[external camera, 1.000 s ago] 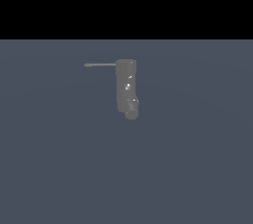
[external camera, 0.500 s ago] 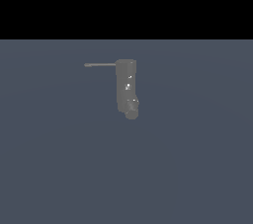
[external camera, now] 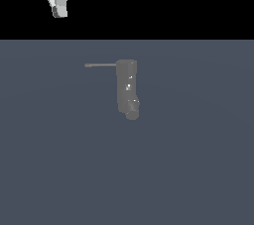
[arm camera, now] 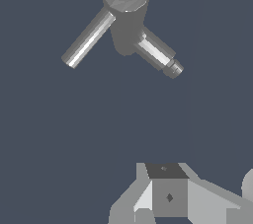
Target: Turn on the faucet by rotating a designated handle.
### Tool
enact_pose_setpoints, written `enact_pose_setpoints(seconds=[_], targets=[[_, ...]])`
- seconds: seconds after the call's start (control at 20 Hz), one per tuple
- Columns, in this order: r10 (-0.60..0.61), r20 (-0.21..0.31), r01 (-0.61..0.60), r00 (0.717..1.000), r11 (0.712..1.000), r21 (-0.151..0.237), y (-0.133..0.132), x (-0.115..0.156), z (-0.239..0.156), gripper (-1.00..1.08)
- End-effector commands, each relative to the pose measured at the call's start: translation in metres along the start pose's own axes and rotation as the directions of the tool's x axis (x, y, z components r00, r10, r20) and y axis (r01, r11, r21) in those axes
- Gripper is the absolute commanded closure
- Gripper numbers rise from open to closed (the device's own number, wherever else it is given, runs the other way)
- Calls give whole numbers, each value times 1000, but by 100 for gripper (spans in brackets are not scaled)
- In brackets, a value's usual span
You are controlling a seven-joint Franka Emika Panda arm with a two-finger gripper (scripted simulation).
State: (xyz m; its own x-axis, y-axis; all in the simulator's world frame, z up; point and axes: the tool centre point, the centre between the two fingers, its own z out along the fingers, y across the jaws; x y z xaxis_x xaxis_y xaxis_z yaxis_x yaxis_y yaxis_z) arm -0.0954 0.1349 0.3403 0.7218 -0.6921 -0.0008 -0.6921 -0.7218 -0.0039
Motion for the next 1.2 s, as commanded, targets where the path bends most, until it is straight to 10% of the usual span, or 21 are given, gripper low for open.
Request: enact_pose_setpoints(seconds=[0.0, 1.15], targets=[[46, 1, -46, 999, 999, 2, -13, 6, 9, 108], [462, -3, -462, 887, 887, -1, -110, 92, 100, 108]])
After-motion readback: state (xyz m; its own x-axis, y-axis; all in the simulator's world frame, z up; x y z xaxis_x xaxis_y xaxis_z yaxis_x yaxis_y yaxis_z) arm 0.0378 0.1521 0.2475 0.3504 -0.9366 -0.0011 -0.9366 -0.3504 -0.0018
